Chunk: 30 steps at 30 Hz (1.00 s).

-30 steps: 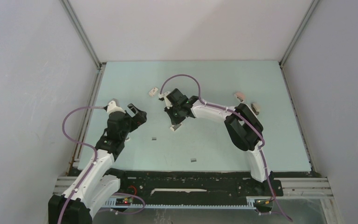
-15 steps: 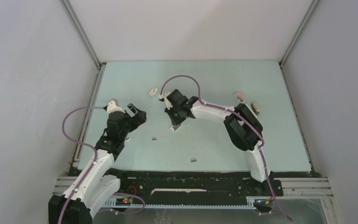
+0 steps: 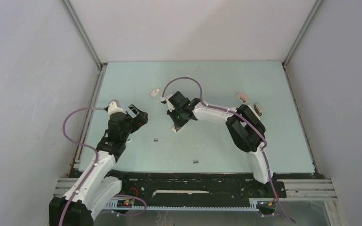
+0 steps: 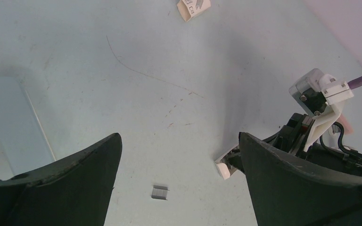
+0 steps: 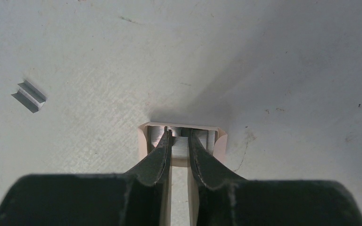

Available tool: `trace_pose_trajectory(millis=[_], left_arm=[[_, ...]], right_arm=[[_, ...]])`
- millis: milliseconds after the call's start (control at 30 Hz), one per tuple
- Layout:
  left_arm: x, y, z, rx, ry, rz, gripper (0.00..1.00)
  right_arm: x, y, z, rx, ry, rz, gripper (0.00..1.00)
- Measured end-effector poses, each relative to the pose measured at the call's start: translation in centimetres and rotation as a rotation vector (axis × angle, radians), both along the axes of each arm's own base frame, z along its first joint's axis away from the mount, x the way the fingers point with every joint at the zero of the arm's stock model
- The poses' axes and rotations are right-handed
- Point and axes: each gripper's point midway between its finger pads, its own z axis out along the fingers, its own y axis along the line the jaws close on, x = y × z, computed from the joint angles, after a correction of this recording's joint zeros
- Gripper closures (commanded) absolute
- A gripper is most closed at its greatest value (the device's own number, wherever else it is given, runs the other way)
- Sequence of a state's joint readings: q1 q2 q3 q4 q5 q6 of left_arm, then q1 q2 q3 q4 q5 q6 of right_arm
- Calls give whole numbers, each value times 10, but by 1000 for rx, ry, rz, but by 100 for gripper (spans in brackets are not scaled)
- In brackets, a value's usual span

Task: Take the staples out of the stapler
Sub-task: Place the staple in the staple box.

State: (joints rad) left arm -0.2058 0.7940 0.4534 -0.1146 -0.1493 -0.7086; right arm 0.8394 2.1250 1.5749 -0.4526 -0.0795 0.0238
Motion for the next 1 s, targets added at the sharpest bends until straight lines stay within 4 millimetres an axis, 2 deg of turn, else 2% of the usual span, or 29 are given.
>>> trace_pose_trajectory(millis=[133,233,767,900,1000], left_arm=[[0,0,0,0,0,2,0],[0,0,0,0,0,2,0],[0,0,2,-4,-5,-2,0],[-1,-3,3,-5,-11,-24,0],[-2,-5,5,5,-17,-55,1]], right_arm=[[0,0,0,-1,-1,2,70],[0,0,0,-1,-2,4,66],[-4,4,2,-7,-15,26,67],[-5,5,16,13,-31,44,66],[-5,4,39,60,-35,72,59]])
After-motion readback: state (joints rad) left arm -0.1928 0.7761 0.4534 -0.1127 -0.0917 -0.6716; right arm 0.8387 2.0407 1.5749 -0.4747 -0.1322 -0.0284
